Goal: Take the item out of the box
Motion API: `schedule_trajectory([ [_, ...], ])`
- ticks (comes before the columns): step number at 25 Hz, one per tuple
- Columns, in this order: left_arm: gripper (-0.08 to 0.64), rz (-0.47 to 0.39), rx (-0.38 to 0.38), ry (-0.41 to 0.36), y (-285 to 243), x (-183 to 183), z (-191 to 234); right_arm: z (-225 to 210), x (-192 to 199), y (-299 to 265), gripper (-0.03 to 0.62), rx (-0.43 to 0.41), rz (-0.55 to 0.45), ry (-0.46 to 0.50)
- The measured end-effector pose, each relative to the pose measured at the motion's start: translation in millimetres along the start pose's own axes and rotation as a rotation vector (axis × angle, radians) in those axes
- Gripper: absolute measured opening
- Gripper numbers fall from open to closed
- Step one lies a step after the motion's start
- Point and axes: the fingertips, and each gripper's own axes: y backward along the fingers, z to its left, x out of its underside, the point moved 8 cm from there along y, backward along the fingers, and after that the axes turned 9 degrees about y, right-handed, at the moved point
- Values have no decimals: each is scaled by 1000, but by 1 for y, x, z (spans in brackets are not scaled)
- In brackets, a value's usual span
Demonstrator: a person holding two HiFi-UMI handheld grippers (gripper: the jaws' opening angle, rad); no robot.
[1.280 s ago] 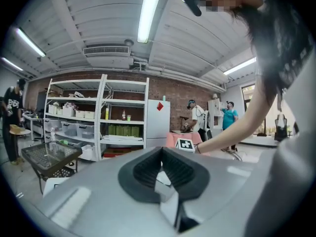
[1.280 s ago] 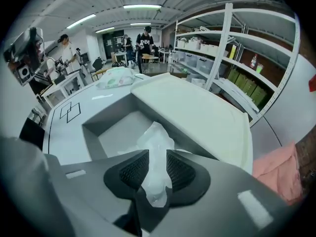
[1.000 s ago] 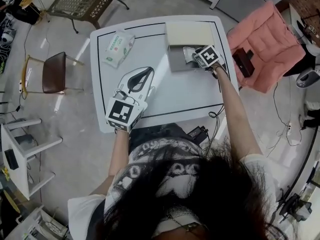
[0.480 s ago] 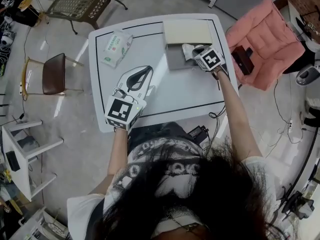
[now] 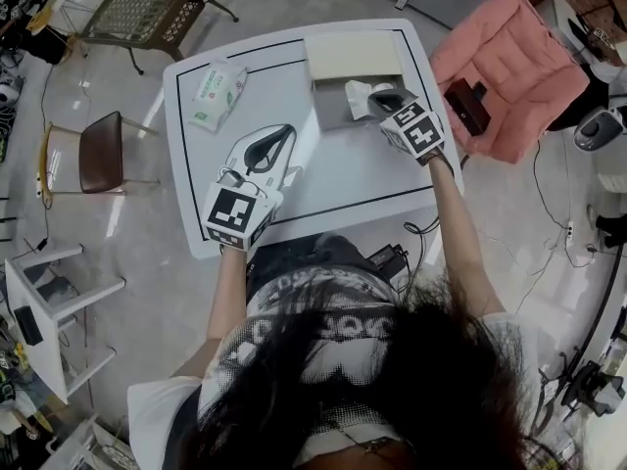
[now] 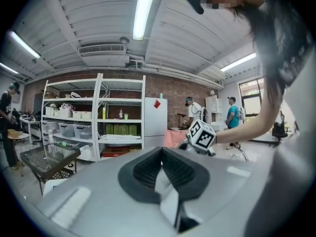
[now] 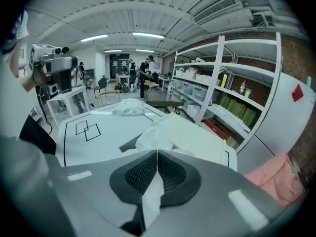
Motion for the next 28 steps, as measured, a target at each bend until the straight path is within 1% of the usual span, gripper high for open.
schedule_trajectory([
  [4, 0, 2, 13, -1, 0, 1, -12, 19, -1, 32, 11, 30, -67, -12],
  [9, 0, 5, 33, -6, 2, 4, -30, 48, 3, 69, 11, 64, -140, -71],
  [18, 0, 26, 58, -11, 13, 18, -83, 110, 30, 123, 11, 81, -203, -148],
  [23, 0, 29, 41, -7, 26, 28, -113, 141, 47, 148, 11, 81, -239, -179],
  [28, 0, 38, 7, 4, 48, 41, -144, 171, 62, 172, 11, 61, -251, -167],
])
